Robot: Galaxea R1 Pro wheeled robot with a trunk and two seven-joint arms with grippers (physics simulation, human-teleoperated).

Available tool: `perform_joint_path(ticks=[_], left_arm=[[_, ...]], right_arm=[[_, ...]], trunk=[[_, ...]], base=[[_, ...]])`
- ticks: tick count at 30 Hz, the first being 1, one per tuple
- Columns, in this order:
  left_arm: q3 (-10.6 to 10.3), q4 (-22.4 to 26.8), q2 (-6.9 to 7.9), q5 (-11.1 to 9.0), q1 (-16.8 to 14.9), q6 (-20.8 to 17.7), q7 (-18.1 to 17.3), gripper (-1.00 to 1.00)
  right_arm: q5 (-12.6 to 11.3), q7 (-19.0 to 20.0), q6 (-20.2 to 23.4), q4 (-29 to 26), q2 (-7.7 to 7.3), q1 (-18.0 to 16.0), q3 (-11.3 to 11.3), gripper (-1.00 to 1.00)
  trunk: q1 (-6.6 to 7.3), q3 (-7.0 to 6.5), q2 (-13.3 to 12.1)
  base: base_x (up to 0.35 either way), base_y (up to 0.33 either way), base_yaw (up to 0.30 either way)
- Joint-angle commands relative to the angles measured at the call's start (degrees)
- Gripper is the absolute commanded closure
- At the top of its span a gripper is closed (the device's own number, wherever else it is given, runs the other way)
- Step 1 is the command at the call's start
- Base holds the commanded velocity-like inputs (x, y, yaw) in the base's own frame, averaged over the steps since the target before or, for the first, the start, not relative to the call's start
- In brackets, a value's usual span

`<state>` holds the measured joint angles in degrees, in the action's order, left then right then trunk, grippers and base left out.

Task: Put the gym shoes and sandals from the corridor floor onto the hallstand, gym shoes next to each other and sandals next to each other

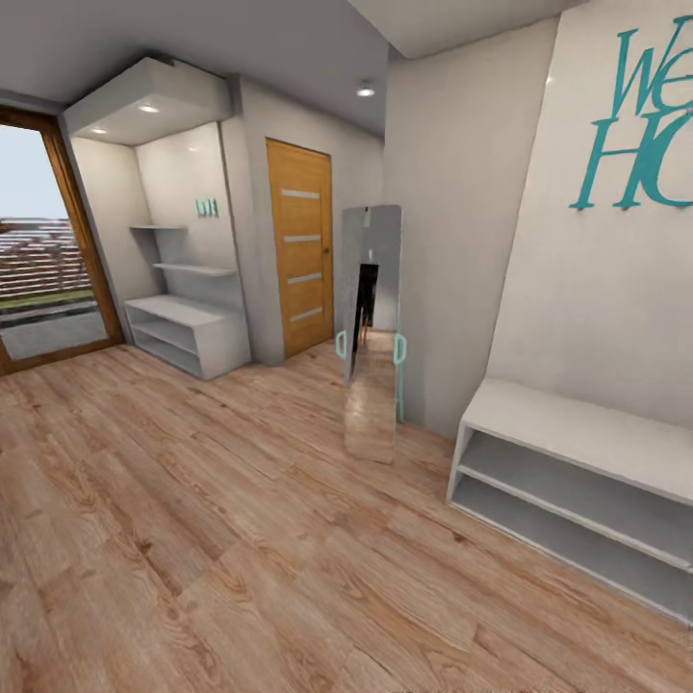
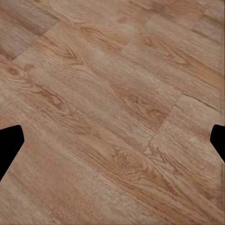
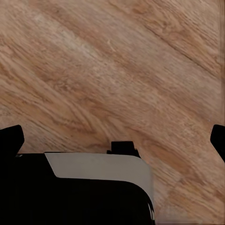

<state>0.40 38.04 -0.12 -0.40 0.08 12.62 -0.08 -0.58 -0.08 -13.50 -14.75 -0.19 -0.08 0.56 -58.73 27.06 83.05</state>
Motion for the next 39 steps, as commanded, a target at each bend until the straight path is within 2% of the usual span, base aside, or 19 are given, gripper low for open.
perform_joint_path(ticks=[1,5,10,18,26,39], left_arm=[[0.0,-1.0,-0.02,0.0,0.0,0.2,0.0,-1.00],[0.0,-1.8,0.01,0.0,0.0,0.2,0.0,-1.00],[0.0,-2.2,0.03,0.0,0.0,0.2,0.0,-1.00],[0.0,-2.7,0.03,0.0,0.0,0.2,0.0,-1.00],[0.0,-5.6,-0.05,0.3,0.0,0.3,0.0,-1.00],[0.0,-5.9,-0.06,0.3,0.0,0.3,0.0,-1.00]], right_arm=[[-0.1,0.0,-0.1,0.0,0.01,0.0,0.3,-1.00],[-0.1,0.0,-0.1,0.0,0.01,0.0,1.3,-1.00],[0.0,0.1,-0.1,0.0,-0.01,0.0,3.9,-1.00],[0.0,0.1,-0.1,0.0,-0.08,0.0,4.3,-1.00],[0.0,0.1,-0.1,0.0,-0.08,0.0,4.3,-1.00],[0.0,0.1,-0.1,0.0,0.01,0.0,4.3,-1.00]], trunk=[[0.00,0.08,0.0],[0.00,0.24,0.0],[0.00,0.42,0.0],[0.00,0.73,0.0],[0.00,1.05,0.0],[0.00,1.57,0.0]], base=[[0.004,0.009,-0.289],[0.002,0.005,-0.289],[0.000,0.001,-0.289],[0.000,0.000,-0.289],[0.000,0.000,-0.289],[0.000,0.000,-0.289]])
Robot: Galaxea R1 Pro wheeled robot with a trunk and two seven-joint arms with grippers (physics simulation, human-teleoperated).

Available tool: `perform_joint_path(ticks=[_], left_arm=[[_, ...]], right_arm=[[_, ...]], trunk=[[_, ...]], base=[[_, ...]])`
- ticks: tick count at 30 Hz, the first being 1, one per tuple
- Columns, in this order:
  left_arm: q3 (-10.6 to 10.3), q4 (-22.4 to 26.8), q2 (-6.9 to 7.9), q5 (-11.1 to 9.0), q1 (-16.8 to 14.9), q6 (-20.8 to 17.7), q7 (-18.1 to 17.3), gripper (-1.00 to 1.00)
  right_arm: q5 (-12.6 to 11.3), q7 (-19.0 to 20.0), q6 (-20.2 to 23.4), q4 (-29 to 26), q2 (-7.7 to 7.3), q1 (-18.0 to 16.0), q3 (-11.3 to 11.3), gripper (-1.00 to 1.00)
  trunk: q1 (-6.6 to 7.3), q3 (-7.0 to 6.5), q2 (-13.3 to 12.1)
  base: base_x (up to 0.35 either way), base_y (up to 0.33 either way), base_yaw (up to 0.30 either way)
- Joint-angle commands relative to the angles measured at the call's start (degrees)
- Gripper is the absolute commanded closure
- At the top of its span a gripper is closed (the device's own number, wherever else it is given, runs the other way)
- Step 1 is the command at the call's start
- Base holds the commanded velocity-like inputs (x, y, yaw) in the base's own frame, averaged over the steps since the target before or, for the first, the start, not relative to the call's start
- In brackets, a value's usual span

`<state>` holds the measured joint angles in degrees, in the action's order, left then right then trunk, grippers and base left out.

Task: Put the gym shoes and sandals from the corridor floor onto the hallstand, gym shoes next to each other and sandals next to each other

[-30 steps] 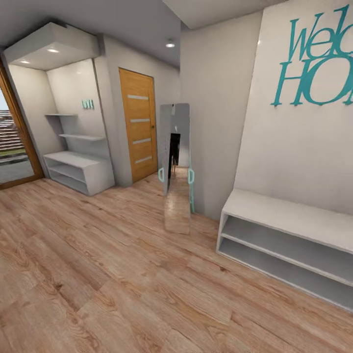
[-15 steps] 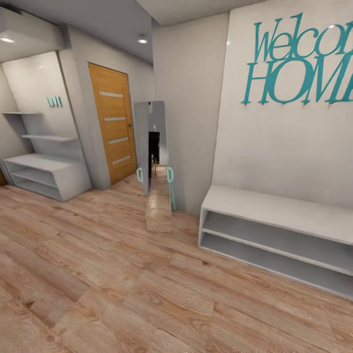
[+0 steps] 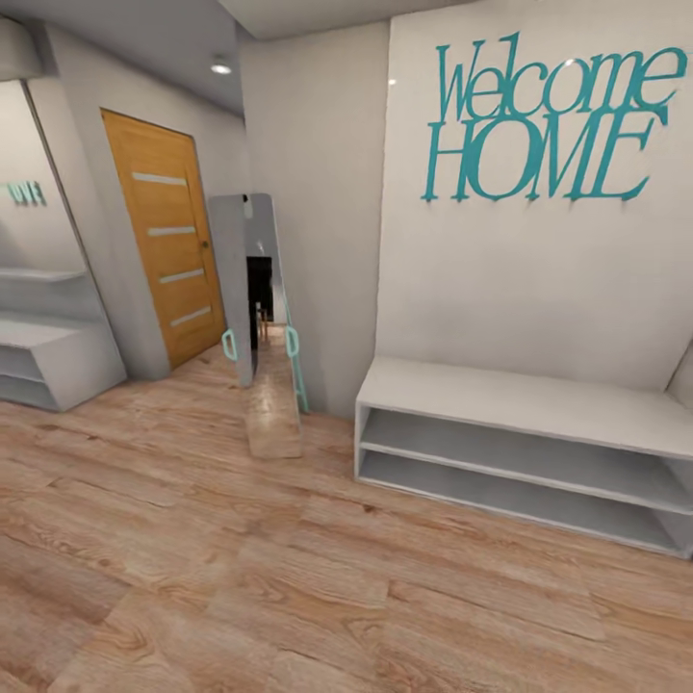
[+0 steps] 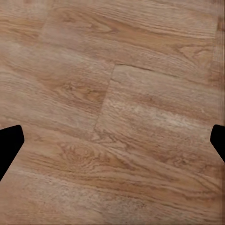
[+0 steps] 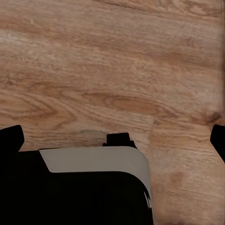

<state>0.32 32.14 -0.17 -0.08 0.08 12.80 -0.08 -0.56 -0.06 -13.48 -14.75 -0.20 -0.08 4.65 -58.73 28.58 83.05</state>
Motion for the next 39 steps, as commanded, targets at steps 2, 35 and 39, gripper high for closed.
perform_joint_path(ticks=[2,35,39], left_arm=[[0.0,0.0,-0.01,0.0,0.0,0.1,0.0,-1.00],[0.0,0.0,-0.01,-0.1,0.0,0.1,0.0,-1.00],[0.0,0.0,-0.01,-0.1,0.0,0.1,0.0,-1.00]], right_arm=[[-0.1,0.0,-0.1,0.0,0.02,0.0,0.2,-1.00],[-0.1,0.0,-0.1,0.0,0.02,0.0,0.2,-1.00],[-0.1,0.0,-0.1,0.0,0.02,0.0,0.2,-1.00]], trunk=[[0.00,0.12,0.0],[0.00,1.46,0.0],[0.00,1.63,0.0]], base=[[0.000,0.000,-0.289],[0.002,0.000,-0.288],[0.072,0.000,-0.286]])
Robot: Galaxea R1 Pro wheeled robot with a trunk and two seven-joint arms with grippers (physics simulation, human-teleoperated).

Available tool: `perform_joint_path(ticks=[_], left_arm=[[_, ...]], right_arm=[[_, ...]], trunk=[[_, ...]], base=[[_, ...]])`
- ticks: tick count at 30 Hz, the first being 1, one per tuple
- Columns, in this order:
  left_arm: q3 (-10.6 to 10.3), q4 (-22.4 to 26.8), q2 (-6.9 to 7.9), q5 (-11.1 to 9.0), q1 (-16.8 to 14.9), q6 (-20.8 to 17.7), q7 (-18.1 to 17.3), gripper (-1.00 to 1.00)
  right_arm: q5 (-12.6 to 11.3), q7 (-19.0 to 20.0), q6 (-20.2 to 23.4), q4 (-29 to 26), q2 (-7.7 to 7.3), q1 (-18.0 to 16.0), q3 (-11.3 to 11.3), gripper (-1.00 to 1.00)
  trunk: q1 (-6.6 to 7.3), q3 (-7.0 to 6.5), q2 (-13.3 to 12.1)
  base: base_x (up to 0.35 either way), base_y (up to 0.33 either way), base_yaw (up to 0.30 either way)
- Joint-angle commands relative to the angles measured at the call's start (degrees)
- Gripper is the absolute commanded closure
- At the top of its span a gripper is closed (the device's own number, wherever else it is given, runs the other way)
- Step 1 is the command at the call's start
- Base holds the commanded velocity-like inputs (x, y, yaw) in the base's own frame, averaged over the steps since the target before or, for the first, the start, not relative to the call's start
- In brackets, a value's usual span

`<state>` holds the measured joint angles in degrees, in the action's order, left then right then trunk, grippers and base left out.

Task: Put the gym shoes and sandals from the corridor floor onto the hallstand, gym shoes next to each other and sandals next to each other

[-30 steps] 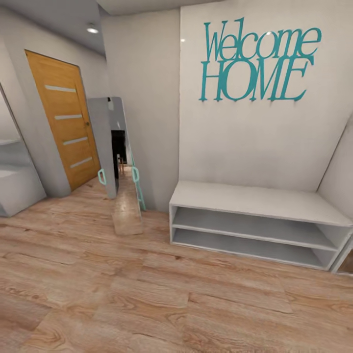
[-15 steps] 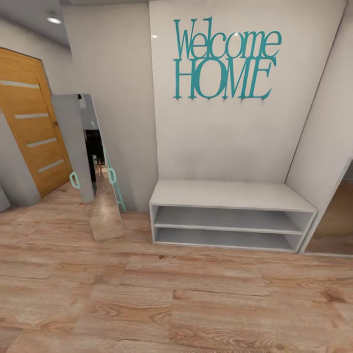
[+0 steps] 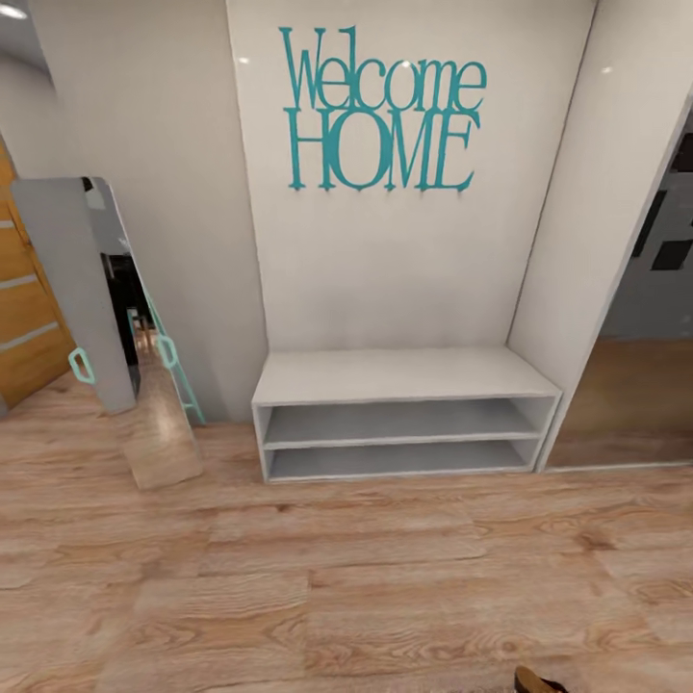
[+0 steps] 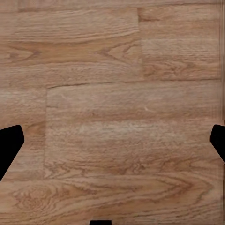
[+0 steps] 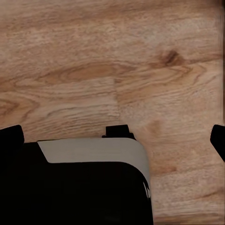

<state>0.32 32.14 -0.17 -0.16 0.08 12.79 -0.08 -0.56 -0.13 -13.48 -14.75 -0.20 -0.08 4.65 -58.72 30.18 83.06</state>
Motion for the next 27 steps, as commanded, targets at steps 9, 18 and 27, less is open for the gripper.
perform_joint_path(ticks=[9,18,27], left_arm=[[0.0,0.0,-0.01,0.0,0.0,0.1,0.0,-1.00],[0.0,0.0,-0.01,0.0,0.0,0.1,0.0,-1.00],[0.0,0.0,-0.01,0.0,0.0,0.1,0.0,-1.00]], right_arm=[[-0.1,0.1,-0.1,0.0,0.02,0.0,0.2,-1.00],[0.0,0.0,-0.1,0.0,0.02,0.0,0.2,-1.00],[-0.1,0.0,-0.1,0.0,0.02,0.0,0.2,-1.00]], trunk=[[-0.01,0.46,0.0],[-0.01,0.67,0.0],[-0.01,0.91,0.0]], base=[[0.104,0.031,-0.281],[0.163,0.225,-0.104],[0.168,0.274,-0.138]])
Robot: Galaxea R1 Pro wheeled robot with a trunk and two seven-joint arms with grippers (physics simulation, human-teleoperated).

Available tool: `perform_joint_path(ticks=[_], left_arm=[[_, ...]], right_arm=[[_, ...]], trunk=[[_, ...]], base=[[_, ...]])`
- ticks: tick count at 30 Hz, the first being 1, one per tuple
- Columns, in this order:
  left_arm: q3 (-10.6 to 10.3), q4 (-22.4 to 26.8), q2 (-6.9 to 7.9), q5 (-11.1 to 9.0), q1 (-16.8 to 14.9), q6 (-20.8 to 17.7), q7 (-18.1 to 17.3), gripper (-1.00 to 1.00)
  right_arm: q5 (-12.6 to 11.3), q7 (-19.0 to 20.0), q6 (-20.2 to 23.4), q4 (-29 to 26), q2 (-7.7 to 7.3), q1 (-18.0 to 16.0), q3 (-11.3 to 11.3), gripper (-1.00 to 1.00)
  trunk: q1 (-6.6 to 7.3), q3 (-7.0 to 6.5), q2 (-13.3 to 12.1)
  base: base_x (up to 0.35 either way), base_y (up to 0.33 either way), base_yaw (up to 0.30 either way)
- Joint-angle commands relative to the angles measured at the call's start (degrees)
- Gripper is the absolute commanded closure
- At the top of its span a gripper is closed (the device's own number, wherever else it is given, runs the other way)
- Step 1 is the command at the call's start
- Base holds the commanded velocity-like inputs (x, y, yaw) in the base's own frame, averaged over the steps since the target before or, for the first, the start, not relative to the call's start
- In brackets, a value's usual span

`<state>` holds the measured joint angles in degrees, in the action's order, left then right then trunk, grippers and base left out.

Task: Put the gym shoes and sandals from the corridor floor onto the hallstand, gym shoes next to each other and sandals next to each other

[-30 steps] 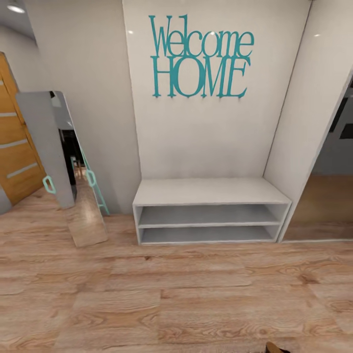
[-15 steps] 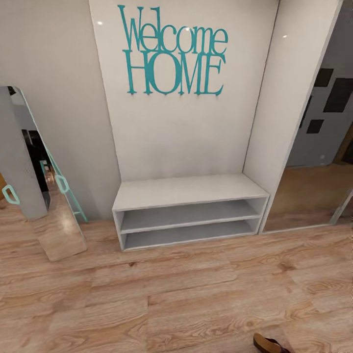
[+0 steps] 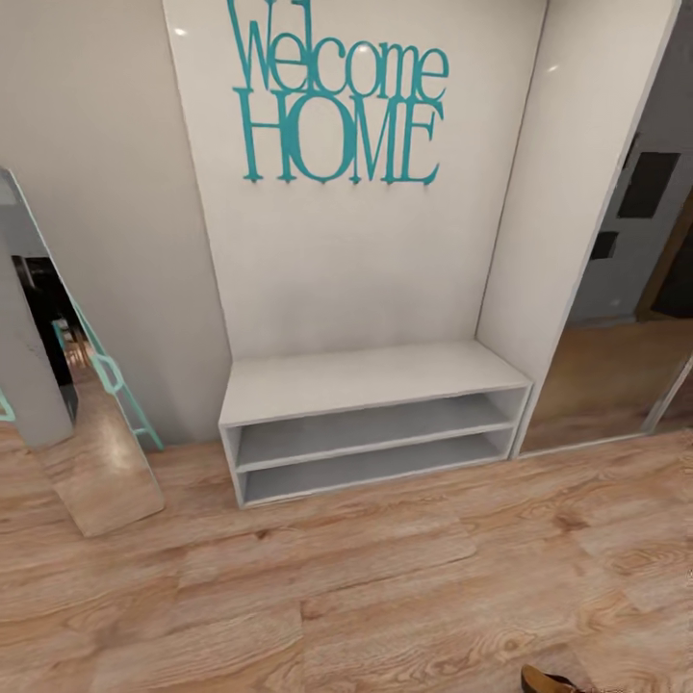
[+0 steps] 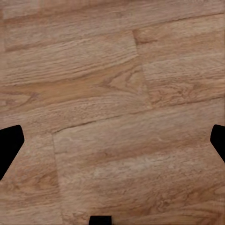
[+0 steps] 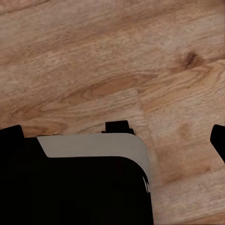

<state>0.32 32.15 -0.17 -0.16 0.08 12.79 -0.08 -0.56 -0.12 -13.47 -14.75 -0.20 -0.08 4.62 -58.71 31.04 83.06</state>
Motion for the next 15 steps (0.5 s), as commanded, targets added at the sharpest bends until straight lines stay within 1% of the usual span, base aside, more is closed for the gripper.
perform_joint_path(ticks=[1,7,15], left_arm=[[0.0,0.0,-0.01,0.0,0.0,0.1,0.0,-1.00],[0.0,0.0,-0.01,0.0,0.0,0.1,0.0,-1.00],[0.0,0.0,-0.01,0.0,0.0,0.1,0.0,-1.00]], right_arm=[[-0.1,0.0,-0.2,0.0,0.02,0.0,0.2,-1.00],[-0.1,0.0,-0.2,0.0,0.02,0.0,0.2,-1.00],[-0.1,0.0,-0.2,0.0,0.02,0.0,0.2,-1.00]], trunk=[[-0.02,0.08,0.0],[-0.02,0.36,0.0],[-0.02,0.73,0.0]], base=[[0.148,0.278,-0.242],[0.099,0.278,-0.254],[0.014,0.278,-0.260]])
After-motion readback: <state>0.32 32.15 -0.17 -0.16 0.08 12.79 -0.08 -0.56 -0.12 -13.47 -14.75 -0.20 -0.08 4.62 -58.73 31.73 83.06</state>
